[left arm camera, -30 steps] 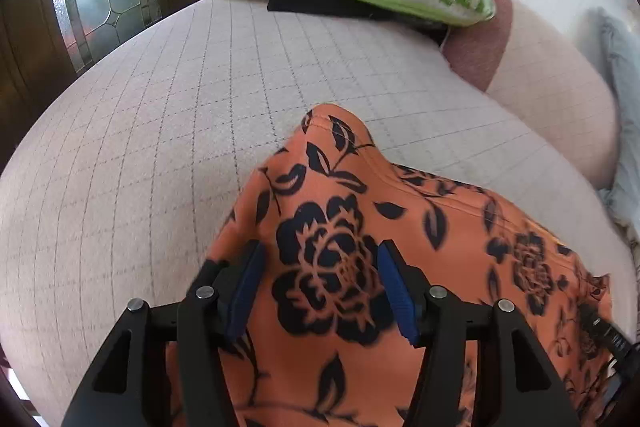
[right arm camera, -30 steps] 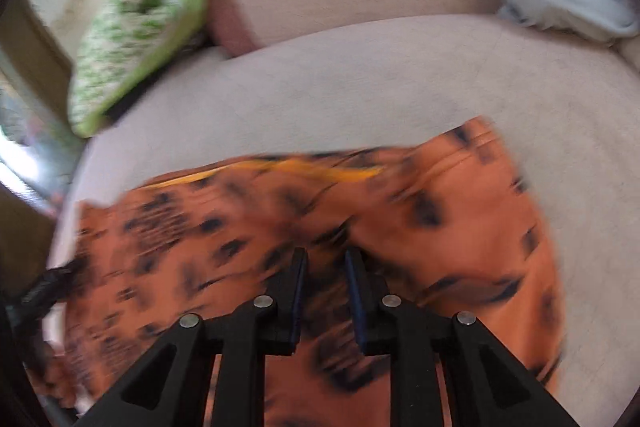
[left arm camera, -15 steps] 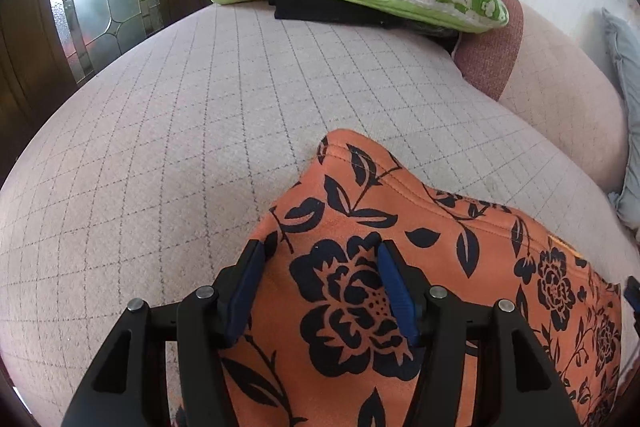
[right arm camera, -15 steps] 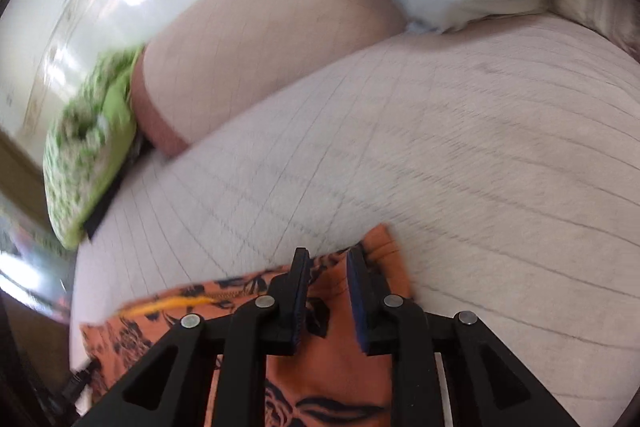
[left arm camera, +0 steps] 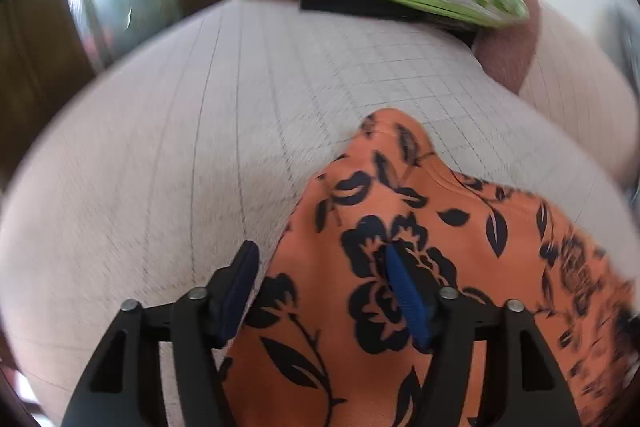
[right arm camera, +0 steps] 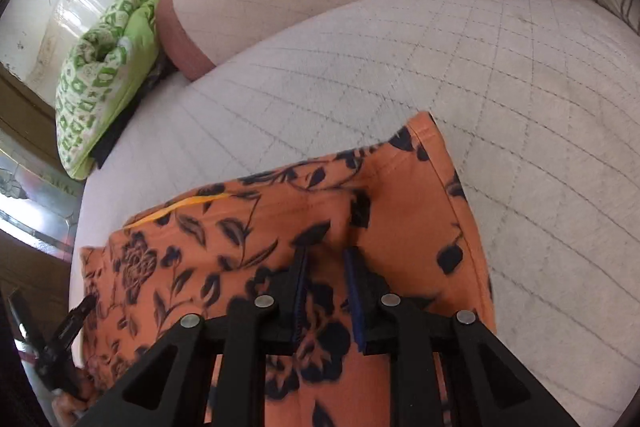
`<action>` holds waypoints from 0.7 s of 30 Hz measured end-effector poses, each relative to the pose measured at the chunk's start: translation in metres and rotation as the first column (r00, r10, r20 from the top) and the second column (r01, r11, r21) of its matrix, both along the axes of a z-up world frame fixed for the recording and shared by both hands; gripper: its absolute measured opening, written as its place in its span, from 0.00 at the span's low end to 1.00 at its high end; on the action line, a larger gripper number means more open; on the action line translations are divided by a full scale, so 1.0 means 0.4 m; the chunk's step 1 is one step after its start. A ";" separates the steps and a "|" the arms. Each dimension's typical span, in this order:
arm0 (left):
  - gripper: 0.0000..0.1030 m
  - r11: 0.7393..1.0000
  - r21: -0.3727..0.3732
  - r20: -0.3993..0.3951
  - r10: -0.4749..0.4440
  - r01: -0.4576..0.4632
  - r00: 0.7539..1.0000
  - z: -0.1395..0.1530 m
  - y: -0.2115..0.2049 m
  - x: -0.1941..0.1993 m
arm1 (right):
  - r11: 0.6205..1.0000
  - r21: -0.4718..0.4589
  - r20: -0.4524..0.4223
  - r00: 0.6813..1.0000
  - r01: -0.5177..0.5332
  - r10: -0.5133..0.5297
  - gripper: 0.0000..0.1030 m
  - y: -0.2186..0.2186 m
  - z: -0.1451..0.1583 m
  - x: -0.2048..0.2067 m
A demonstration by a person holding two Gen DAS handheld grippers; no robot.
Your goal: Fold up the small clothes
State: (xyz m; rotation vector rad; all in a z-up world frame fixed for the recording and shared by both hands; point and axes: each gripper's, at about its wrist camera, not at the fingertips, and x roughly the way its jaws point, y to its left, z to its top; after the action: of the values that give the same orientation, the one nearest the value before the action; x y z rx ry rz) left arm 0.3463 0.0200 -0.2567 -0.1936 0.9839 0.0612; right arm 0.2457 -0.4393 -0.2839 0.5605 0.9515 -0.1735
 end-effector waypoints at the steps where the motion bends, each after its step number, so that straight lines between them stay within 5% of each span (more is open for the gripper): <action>1: 0.68 0.999 -0.038 -0.010 0.013 -0.013 1.000 0.001 0.016 0.003 | 1.000 -0.011 -0.015 1.000 0.011 -0.012 0.21 0.006 0.006 0.007; 4: 0.68 0.996 -0.049 0.004 0.069 -0.068 0.998 0.022 0.059 -0.001 | 1.000 -0.001 0.035 0.999 -0.002 0.002 0.22 0.050 0.045 0.014; 8: 0.67 0.990 -0.118 0.031 0.085 -0.081 0.996 0.042 0.087 -0.015 | 0.984 0.034 0.137 0.976 -0.173 0.167 0.22 0.180 0.097 0.025; 13: 0.73 0.999 0.025 -0.044 0.037 -0.036 0.998 0.002 0.056 -0.003 | 0.950 0.044 0.014 0.951 -0.308 0.307 0.23 0.341 0.016 0.062; 16: 0.75 0.997 -0.052 -0.054 0.056 -0.059 0.997 0.016 0.091 -0.008 | 0.957 -0.028 0.025 0.957 -0.287 0.288 0.21 0.363 0.037 0.055; 21: 0.75 0.988 -0.109 -0.067 0.098 -0.105 0.993 0.053 0.157 -0.062 | 0.930 0.084 0.108 0.931 -0.357 0.348 0.23 0.412 0.068 0.025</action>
State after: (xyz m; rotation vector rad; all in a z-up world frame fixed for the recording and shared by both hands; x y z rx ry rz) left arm 0.3216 0.0829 -0.2355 -0.3476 1.0396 0.1059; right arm 0.2557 -0.2745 -0.2567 0.4780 0.9593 0.2246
